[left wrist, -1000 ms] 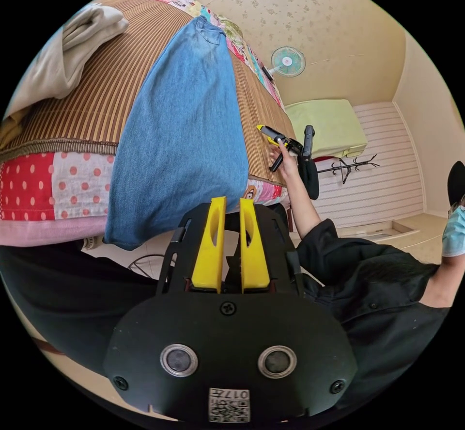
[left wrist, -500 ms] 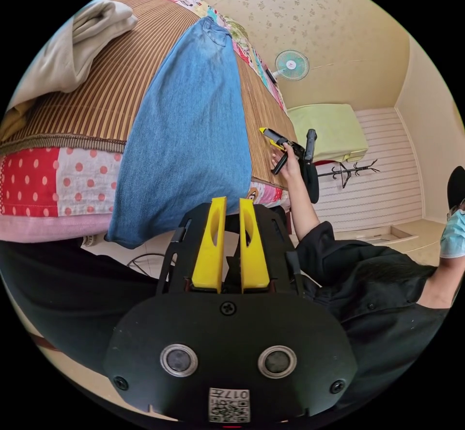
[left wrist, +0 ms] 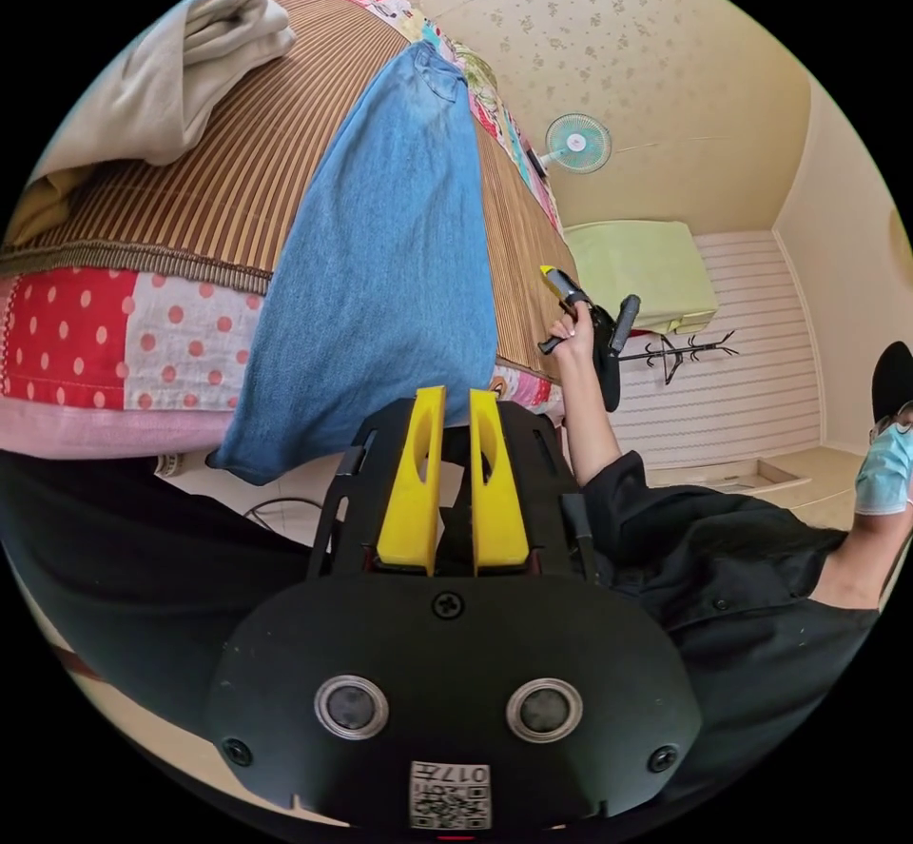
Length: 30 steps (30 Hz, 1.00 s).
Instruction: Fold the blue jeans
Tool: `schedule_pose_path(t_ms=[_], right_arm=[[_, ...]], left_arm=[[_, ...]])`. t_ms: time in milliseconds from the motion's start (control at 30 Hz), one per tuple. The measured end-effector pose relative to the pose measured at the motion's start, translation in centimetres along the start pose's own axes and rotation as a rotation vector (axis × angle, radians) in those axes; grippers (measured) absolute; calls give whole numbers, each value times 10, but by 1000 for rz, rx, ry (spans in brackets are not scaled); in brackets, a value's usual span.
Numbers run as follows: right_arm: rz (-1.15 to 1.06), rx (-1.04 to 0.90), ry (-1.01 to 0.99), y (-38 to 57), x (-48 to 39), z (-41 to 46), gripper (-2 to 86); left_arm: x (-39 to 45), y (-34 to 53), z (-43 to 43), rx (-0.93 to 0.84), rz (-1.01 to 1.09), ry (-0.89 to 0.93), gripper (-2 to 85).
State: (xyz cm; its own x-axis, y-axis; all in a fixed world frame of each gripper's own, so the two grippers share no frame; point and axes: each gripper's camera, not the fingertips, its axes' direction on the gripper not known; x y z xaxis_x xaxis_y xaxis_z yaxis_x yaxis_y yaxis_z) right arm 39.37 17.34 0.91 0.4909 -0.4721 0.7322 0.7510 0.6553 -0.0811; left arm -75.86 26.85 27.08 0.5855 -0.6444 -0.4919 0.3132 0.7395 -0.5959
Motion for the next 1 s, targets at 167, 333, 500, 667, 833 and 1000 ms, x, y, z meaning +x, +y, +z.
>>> schedule_pose_path(t_ms=[167, 333, 500, 667, 833, 1000], right_arm=[[-87, 68, -257, 20, -8, -32, 8], [-184, 124, -307, 46, -50, -64, 15], [-117, -341, -384, 65, -76, 0, 73], [-19, -537, -502, 77, -104, 53, 100], [-143, -670, -445, 91, -145, 72, 47], [-240, -730, -465, 110, -127, 16, 38]], left_arm=[[-4, -5, -4, 40, 4, 20, 62], [0, -22, -30, 137, 57, -107, 78], [-7, -57, -45, 187, 99, -257, 97], [-18, -111, -11, 58, 117, -321, 111], [-16, -100, 15, 26, 108, -368, 30], [-29, -54, 20, -51, 71, -118, 24]])
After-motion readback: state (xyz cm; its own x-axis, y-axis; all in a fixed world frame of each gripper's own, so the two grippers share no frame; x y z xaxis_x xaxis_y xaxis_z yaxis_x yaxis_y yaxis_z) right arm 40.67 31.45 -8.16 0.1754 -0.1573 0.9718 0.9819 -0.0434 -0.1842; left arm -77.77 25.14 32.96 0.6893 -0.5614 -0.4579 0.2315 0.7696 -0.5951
